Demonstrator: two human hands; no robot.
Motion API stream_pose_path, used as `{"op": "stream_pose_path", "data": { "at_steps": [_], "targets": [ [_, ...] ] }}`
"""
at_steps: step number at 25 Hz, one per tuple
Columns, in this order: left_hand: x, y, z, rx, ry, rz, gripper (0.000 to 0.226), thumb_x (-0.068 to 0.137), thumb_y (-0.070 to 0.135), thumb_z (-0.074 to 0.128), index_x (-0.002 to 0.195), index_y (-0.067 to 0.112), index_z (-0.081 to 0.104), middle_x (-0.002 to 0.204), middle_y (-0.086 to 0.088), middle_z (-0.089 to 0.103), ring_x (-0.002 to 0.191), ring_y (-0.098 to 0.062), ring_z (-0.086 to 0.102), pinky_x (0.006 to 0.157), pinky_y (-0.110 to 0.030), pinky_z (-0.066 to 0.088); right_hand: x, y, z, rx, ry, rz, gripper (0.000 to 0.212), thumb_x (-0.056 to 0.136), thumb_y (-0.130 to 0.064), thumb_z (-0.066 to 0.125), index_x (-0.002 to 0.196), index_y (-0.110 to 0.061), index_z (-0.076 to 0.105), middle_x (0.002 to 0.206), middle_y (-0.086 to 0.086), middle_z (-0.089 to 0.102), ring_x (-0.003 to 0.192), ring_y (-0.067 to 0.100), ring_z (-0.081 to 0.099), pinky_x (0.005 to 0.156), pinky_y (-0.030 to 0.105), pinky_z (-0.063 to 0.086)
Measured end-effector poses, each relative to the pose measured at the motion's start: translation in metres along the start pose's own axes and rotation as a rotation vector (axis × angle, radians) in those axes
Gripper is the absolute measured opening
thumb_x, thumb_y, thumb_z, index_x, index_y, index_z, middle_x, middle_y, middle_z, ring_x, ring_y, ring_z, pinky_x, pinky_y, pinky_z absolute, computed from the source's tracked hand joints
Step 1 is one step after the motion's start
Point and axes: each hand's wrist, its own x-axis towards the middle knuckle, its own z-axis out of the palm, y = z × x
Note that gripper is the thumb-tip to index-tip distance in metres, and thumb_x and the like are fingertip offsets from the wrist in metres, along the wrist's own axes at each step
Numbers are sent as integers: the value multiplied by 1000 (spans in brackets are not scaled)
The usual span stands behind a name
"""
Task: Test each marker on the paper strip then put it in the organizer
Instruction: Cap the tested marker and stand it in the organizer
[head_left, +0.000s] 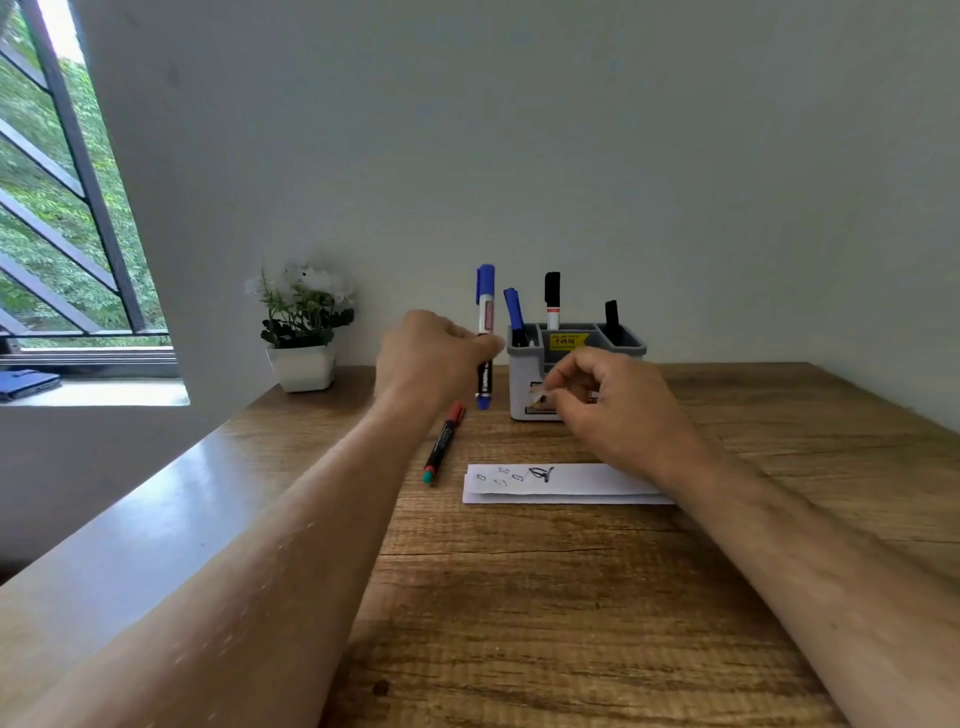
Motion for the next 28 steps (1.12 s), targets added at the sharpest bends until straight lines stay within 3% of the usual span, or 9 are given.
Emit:
{"op": "stream_pose_path", "data": {
  "at_steps": [3,5,8,11,15,19,21,24,28],
  "targets": [
    [-13,11,9,-202,2,45,25,80,46,75,77,22,71,76,8,71,72,-5,64,67,-30,55,1,-3,-2,79,131,-39,17,98,-25,56,114,-25,61,96,-13,60,88,-2,58,71,10,47],
    [-20,17,16,-229,41,74,24,79,45,76,75,23,70,75,9,72,72,-3,67,73,-32,58,1,-5,-4,188,159,-28,24,102,-30,48,123,-26,59,107,-11,62,87,-1,60,66,11,49],
    [-31,21,26,-218,106,133,23,78,44,77,71,25,66,70,8,70,67,-5,70,70,-34,61,0,-12,-2,473,80,78,32,103,-41,39,128,-32,57,107,-10,63,79,11,66,54,18,53],
    [-37,20,35,-164,125,188,23,76,45,78,72,26,64,67,9,69,63,-5,68,67,-35,61,3,-14,-1,609,74,123,36,100,-45,43,129,-31,59,106,-6,69,85,14,71,60,27,58],
    [-38,20,40,-83,118,259,22,76,40,78,79,27,60,70,10,66,64,-4,65,66,-30,59,8,-13,-5,638,157,97,26,95,-38,59,113,-22,67,95,-7,75,80,5,72,64,22,57],
    [-40,21,41,-93,47,289,23,75,34,81,83,24,62,69,7,66,62,-3,63,64,-24,56,8,-7,-9,541,241,75,24,97,-37,59,105,-19,72,88,-7,75,80,3,71,67,15,55],
    [-39,23,40,-137,3,290,26,73,31,84,87,23,63,72,4,68,63,-6,64,63,-23,56,8,-6,-10,536,256,68,26,98,-37,55,108,-20,71,85,-5,74,77,7,72,67,19,57],
    [-34,24,35,-281,-17,261,24,76,30,82,93,25,65,76,-1,71,69,-12,69,68,-30,59,7,-4,-10,557,241,106,28,100,-35,50,115,-20,68,74,1,67,57,13,64,56,31,59],
    [-30,21,29,-469,14,221,20,87,36,69,100,21,73,77,1,74,68,-8,70,67,-26,58,5,-2,-7,353,195,83,25,99,-34,54,113,-22,71,71,-7,66,54,-5,58,48,7,42]
  ]
}}
